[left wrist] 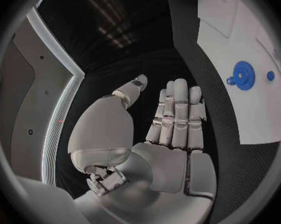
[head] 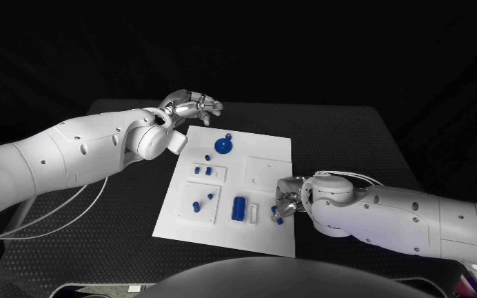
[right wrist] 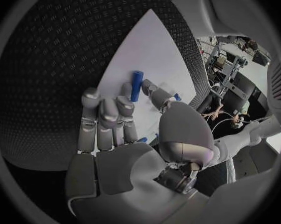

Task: Assemble the parts on the task board

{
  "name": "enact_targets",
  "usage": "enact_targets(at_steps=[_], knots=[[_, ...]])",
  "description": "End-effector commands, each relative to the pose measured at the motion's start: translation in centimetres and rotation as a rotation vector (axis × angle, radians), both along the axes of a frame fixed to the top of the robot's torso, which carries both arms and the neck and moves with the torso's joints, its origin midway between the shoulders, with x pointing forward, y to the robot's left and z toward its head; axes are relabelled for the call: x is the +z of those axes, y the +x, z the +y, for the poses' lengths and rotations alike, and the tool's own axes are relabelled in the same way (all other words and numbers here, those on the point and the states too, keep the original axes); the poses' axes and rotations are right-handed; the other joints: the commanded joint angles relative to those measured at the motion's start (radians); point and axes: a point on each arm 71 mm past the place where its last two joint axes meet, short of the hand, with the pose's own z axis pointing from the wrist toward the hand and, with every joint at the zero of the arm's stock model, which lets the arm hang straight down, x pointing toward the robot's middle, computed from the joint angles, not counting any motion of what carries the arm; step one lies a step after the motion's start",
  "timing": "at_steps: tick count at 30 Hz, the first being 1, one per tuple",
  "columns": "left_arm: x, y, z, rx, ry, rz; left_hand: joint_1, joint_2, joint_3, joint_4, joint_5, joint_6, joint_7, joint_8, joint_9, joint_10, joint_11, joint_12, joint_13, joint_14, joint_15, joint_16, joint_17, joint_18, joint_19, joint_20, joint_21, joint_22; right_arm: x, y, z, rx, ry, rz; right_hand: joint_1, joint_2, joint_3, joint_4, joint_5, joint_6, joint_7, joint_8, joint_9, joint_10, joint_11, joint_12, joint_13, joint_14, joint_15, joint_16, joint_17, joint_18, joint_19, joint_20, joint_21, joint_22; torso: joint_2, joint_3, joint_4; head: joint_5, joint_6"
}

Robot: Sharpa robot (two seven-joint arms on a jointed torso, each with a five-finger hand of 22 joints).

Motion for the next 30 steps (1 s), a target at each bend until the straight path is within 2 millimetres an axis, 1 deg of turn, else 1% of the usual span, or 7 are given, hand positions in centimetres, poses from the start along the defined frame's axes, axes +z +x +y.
enact_targets(at_steps=[1, 7, 10, 11, 12, 17, 30], knots=[[0.1, 0.0, -0.3, -0.021, -0.005, -0.003, -0.006, -0.001, 0.0, 0.007, -0.005, -0.004, 0.003, 0.005, -0.001, -0.008, -0.002, 0.007, 0.001, -0.006, 0.001, 0.002, 0.001, 0.014, 0.0, -0.016, -0.003, 0.021, -0.7, -0.2, -0.7, -0.003, -0.037, 0.035, 0.014, 0.024, -0.002, -0.021, -0.002, -0.023, 0.016, -0.024, -0.215, -0.006, 0.004, -0.004, 0.002, -0.008, 0.001, -0.005, 0.001, 0.026, -0.009, 0.003, 0.003, -0.002, 0.001, 0.0005, -0.0013, 0.002, 0.002], [0.1, -0.1, -0.3, -0.022, -0.003, -0.001, -0.006, -0.001, 0.001, 0.008, -0.005, -0.004, 0.003, 0.006, -0.001, -0.008, -0.002, 0.007, 0.001, -0.006, 0.001, 0.002, 0.001, 0.014, 0.0, -0.016, -0.003, 0.021, -1.0, -0.3, -1.0, -0.04, -0.007, 0.097, 0.027, 0.112, 0.008, -0.058, 0.04, -0.029, 0.022, -0.036, -0.227, -0.008, 0.01, -0.006, 0.006, -0.009, 0.008, -0.008, 0.001, 0.026, -0.017, 0.01, 0.003, -0.002, 0.0, 0.0008, -0.0012, 0.002, 0.002], [0.1, 0.0, -0.3, -0.022, -0.002, -0.001, -0.006, -0.001, 0.001, 0.008, -0.005, -0.005, 0.003, 0.006, -0.001, -0.008, -0.002, 0.007, 0.001, -0.006, 0.001, 0.002, 0.001, 0.014, 0.0, -0.016, -0.003, 0.021, -1.1, -0.4, -1.3, -0.084, 0.024, 0.137, 0.025, 0.12, 0.012, -0.055, 0.045, -0.029, 0.022, -0.036, -0.228, -0.008, 0.011, -0.007, 0.006, -0.009, 0.009, -0.009, 0.001, 0.026, -0.017, 0.011, 0.002, -0.003, 0.001, 0.001, -0.0015, 0.004, 0.004], [0.1, 0.0, -0.3, -0.022, -0.002, -0.001, -0.006, -0.001, 0.001, 0.008, -0.005, -0.005, 0.003, 0.006, -0.001, -0.008, -0.002, 0.007, 0.001, -0.006, 0.001, 0.002, 0.001, 0.014, 0.0, -0.016, -0.003, 0.021, -1.1, -0.5, -1.4, -0.098, 0.036, 0.146, 0.033, 0.129, 0.055, -0.039, 0.077, -0.026, 0.024, -0.038, -0.231, -0.009, 0.008, -0.009, 0.005, -0.01, 0.009, -0.011, 0.0, 0.026, -0.022, 0.014, -0.003, -0.006, 0.001, 0.0009, -0.0013, 0.003, 0.005], [0.1, -0.1, -0.3, -0.023, -0.001, -0.002, -0.006, -0.001, 0.001, 0.008, -0.005, -0.005, 0.003, 0.006, -0.001, -0.008, -0.002, 0.007, 0.001, -0.006, 0.001, 0.002, 0.001, 0.014, 0.0, -0.016, -0.003, 0.021, -1.1, -0.5, -1.5, -0.116, 0.05, 0.154, 0.029, 0.133, 0.079, -0.027, 0.078, -0.022, 0.022, -0.039, -0.234, -0.006, 0.01, -0.008, 0.005, -0.009, 0.01, -0.011, 0.0, 0.026, -0.02, 0.016, -0.002, -0.006, 0.001, 0.0009, -0.0015, 0.003, 0.005], [0.1, -0.1, -0.3, -0.023, 0.002, -0.002, -0.005, -0.001, 0.001, 0.008, -0.005, -0.005, 0.003, 0.006, -0.001, -0.008, -0.002, 0.007, 0.001, -0.005, 0.001, 0.003, 0.001, 0.014, 0.0, -0.016, -0.002, 0.021, -0.6, -0.2, -1.8, -0.219, 0.133, 0.18, 0.003, 0.126, 0.119, -0.011, 0.086, -0.012, 0.021, -0.039, -0.24, 0.0, 0.009, -0.008, 0.007, -0.005, 0.009, -0.01, 0.001, 0.026, -0.014, 0.019, 0.005, -0.005, 0.001, 0.0005, 0.0001, 0.004, 0.005], [0.2, -0.1, -0.3, -0.025, 0.004, -0.003, -0.003, -0.001, 0.001, 0.007, -0.004, -0.005, 0.003, 0.006, -0.001, -0.008, -0.002, 0.008, 0.002, -0.005, 0.001, 0.003, 0.002, 0.014, 0.0, -0.017, -0.002, 0.021, 0.6, 0.1, -1.5, -0.429, 0.311, 0.264, -0.054, 0.115, 0.116, -0.001, 0.098, 0.011, 0.012, -0.03, -0.242, 0.01, 0.0, -0.006, 0.011, 0.002, 0.0, -0.012, 0.0, 0.026, -0.005, 0.015, 0.01, -0.007, 0.0, -0.0008, -0.0002, 0.005, 0.005]])
